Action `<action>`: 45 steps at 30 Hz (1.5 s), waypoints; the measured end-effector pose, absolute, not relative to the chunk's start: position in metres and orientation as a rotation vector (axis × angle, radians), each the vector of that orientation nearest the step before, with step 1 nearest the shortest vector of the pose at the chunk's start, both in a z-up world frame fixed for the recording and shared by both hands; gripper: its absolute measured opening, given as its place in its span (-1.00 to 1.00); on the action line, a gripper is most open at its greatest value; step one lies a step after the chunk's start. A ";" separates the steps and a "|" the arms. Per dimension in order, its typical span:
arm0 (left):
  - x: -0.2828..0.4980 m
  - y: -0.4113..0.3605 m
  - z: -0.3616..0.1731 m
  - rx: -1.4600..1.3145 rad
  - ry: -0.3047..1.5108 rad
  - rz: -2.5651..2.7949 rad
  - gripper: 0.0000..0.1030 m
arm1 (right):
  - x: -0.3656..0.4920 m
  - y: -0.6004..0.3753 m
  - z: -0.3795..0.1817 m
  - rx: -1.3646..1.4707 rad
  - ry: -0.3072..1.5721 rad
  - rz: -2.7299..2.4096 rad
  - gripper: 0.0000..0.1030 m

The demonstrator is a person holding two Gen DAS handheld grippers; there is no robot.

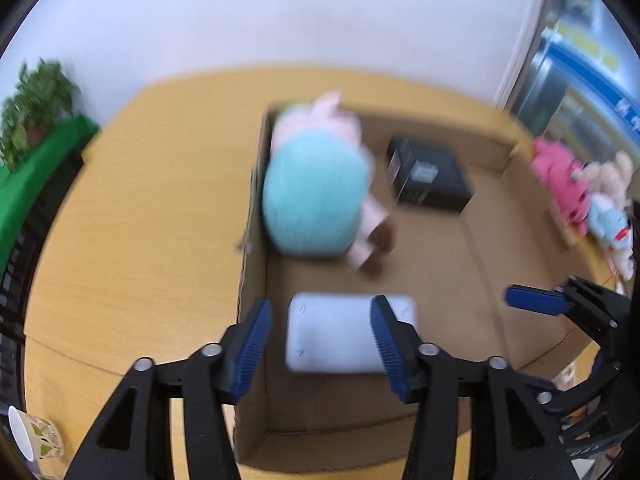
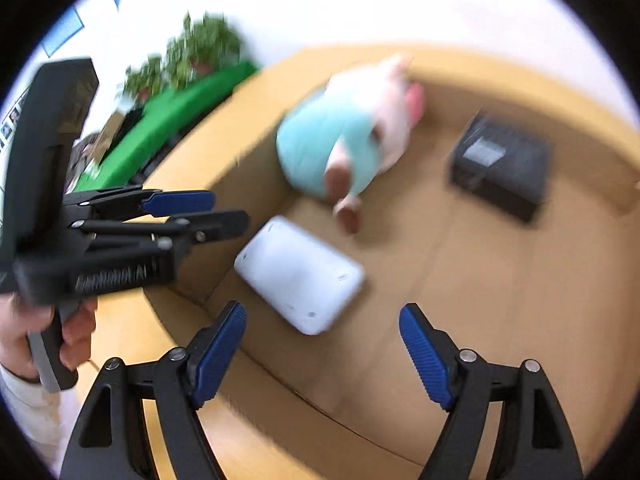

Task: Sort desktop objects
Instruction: 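Lower the white case into the box and open the left gripper, then move the right gripper to the black sunglasses and grasp them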

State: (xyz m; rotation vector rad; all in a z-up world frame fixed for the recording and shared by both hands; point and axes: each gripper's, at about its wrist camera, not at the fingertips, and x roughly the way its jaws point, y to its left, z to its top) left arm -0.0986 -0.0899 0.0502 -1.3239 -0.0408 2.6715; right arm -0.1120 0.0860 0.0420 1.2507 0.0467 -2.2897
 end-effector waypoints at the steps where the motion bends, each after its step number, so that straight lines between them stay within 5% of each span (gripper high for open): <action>1: -0.089 -0.086 0.059 -1.243 -0.054 2.696 0.27 | -0.100 0.094 0.051 1.201 0.070 -2.355 0.59; 5: -0.036 -0.058 0.096 -0.840 -0.036 2.873 0.97 | -0.050 0.129 0.076 1.007 0.170 -2.621 0.66; 10: -0.004 -0.022 0.101 -0.646 -0.016 2.886 0.99 | -0.018 0.153 0.083 0.909 0.155 -2.797 0.67; 33: 0.015 -0.006 0.078 -0.789 -0.037 2.857 0.99 | 0.016 0.175 0.082 0.854 0.146 -2.776 0.67; 41: 0.036 -0.017 0.037 -0.914 -0.112 2.705 0.99 | 0.064 0.242 0.035 1.074 0.193 -2.549 0.67; 45: 0.041 -0.010 0.015 -0.987 -0.142 2.595 0.99 | 0.088 0.290 -0.002 1.251 0.045 -2.458 0.67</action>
